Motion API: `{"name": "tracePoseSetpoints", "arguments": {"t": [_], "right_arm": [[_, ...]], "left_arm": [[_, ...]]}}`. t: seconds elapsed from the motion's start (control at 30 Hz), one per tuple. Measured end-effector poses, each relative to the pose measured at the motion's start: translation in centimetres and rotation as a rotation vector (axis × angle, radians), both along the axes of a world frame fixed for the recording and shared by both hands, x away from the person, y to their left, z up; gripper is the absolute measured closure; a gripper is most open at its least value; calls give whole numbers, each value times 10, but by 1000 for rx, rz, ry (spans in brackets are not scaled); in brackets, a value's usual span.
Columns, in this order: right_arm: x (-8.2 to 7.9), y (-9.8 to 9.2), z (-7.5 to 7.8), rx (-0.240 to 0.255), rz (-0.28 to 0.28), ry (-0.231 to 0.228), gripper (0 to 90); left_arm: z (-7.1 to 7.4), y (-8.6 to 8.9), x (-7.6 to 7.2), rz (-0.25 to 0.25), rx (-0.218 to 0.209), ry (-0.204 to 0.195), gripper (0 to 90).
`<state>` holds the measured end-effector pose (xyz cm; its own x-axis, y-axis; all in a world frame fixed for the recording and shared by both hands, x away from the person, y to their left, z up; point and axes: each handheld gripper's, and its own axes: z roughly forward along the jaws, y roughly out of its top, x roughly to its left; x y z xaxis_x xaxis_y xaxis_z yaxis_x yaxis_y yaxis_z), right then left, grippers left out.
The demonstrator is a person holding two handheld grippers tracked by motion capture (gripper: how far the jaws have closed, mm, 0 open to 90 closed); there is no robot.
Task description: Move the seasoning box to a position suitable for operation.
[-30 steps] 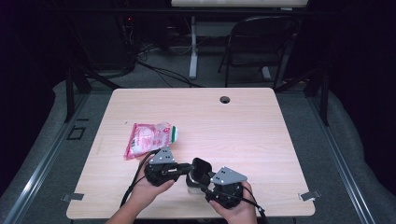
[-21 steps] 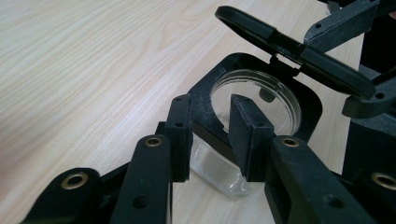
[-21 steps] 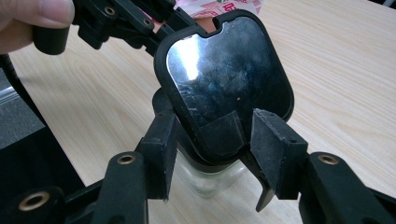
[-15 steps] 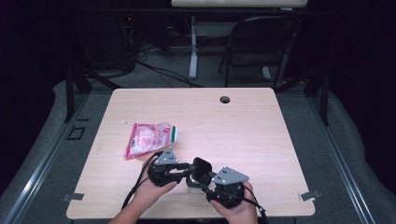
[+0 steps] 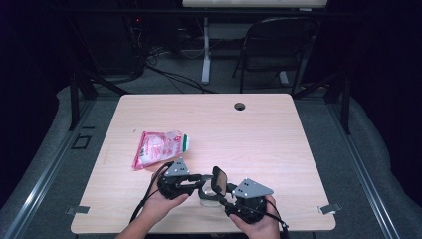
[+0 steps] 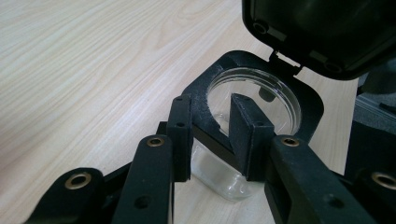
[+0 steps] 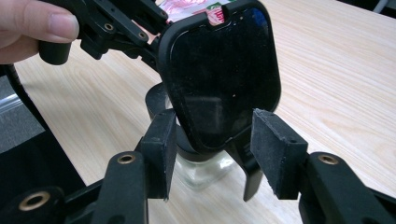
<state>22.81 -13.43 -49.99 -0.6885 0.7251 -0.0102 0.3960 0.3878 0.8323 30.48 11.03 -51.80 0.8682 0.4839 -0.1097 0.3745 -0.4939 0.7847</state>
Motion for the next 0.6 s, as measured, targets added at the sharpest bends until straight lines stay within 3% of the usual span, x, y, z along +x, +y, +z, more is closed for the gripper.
{"name": "tracePoseSetpoints", "arguments": {"t": [0.2, 0.33, 0.6], "right_arm": [[-2, -17, 2, 33, -4, 26, 517], [1, -29, 4, 66, 12, 81, 548], [4, -36, 2, 27, 49, 127, 564]], "left_arm": [[0, 0, 0, -4, 0, -3, 709], [0, 0, 0, -8, 1, -6, 709], [-1, 1, 0, -3, -11, -7, 710]]}}
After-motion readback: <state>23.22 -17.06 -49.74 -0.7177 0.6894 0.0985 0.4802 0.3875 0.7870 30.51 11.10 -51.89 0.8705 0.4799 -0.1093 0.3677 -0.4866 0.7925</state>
